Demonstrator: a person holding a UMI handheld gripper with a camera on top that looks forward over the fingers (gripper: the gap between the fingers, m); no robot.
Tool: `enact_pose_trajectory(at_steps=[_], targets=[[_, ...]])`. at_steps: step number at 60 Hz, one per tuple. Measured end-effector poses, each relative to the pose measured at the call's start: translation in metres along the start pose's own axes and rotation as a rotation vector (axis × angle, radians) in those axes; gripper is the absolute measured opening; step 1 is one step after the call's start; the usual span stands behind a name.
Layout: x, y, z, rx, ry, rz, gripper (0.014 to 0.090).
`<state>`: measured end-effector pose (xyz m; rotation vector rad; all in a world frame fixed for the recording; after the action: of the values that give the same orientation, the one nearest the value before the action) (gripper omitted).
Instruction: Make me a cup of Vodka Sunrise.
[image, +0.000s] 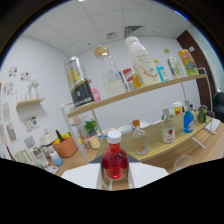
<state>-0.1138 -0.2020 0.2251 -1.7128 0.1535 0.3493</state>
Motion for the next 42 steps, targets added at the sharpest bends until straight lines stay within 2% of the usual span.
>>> enact_pose_trajectory(at_steps=[14,19,32,42], targets=[[0.0,0.124,0.033,-0.218,0.046,-0.187,0.0347],[0.005,0.153,0.037,-0.271,0.068,-0.223,0.0346],[0.017,0.197,0.041,-0.383,0.127,-0.291,0.0344],[0.014,0.209,0.045,-0.412,0.14,-0.271,0.0345]])
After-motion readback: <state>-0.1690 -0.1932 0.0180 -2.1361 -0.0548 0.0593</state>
